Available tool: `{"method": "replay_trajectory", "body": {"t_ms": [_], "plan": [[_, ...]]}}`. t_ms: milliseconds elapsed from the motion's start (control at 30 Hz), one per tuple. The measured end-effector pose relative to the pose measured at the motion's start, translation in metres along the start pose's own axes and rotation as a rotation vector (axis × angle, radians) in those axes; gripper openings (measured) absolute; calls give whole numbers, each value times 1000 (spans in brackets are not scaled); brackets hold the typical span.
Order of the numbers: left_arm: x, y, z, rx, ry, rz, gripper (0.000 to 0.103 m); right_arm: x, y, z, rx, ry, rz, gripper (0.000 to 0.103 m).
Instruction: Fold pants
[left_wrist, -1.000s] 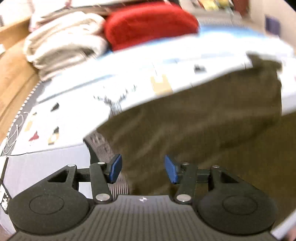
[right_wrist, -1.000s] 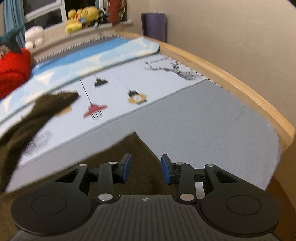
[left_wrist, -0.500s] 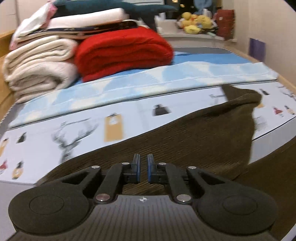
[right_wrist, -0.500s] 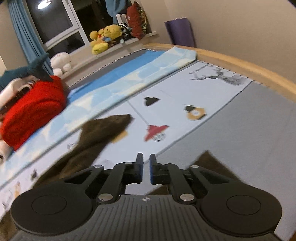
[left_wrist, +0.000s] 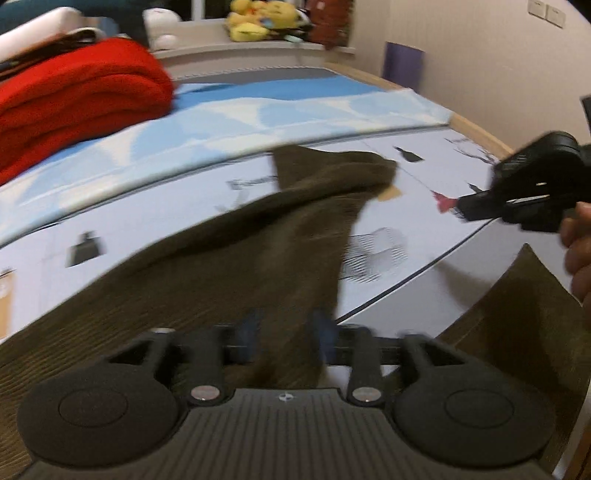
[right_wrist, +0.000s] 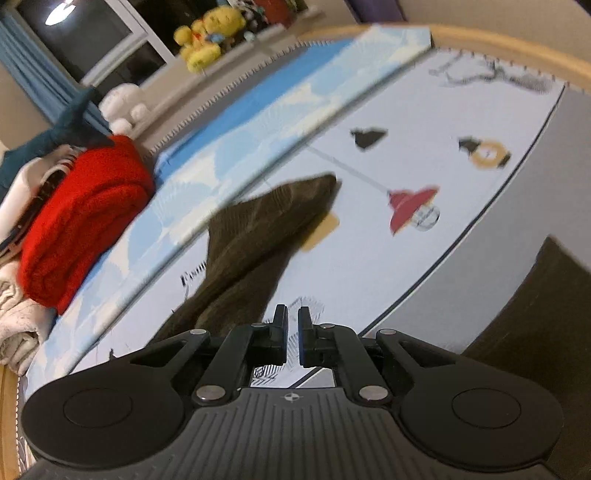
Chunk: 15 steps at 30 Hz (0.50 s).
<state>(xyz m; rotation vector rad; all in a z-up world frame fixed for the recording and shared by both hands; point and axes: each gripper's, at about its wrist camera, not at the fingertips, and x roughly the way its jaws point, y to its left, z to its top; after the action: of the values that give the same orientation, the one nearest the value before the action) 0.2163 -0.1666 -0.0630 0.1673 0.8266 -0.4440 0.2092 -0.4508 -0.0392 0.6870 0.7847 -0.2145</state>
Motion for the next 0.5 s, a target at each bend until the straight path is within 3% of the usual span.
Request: {"method": "replay_trajectory", "body": {"t_ms": [133, 167, 200, 233, 267, 300, 333, 367, 400, 500], "plan": [[40, -22, 7, 43, -7, 15, 62, 20, 5, -5, 20, 31, -35, 6], [49, -22, 9, 48, -5, 22, 51, 24, 7, -7, 16, 38, -40, 6], [57, -18, 12, 58, 4, 39, 11, 29, 9, -8, 8, 46, -46, 6], [65, -6, 19, 43, 11, 76, 6, 33, 10, -9, 1, 51, -50, 6], [64, 19, 26, -84, -22, 142, 5, 37, 11, -10, -3, 57, -55, 6], [55, 56, 28, -306, -73, 186, 2, 41, 11, -9, -4, 61, -60, 6], [49, 88, 26, -488, -81, 211, 2, 46, 11, -10, -6, 66, -64, 6], [49, 113, 22, -609, -56, 242, 1, 52, 12, -11, -10, 70, -65, 6], [52, 127, 18, -654, -24, 254, 1, 57, 13, -12, -13, 73, -62, 6], [60, 131, 13, -585, 44, 222, 1, 81, 20, -16, -35, 111, -18, 6]]}}
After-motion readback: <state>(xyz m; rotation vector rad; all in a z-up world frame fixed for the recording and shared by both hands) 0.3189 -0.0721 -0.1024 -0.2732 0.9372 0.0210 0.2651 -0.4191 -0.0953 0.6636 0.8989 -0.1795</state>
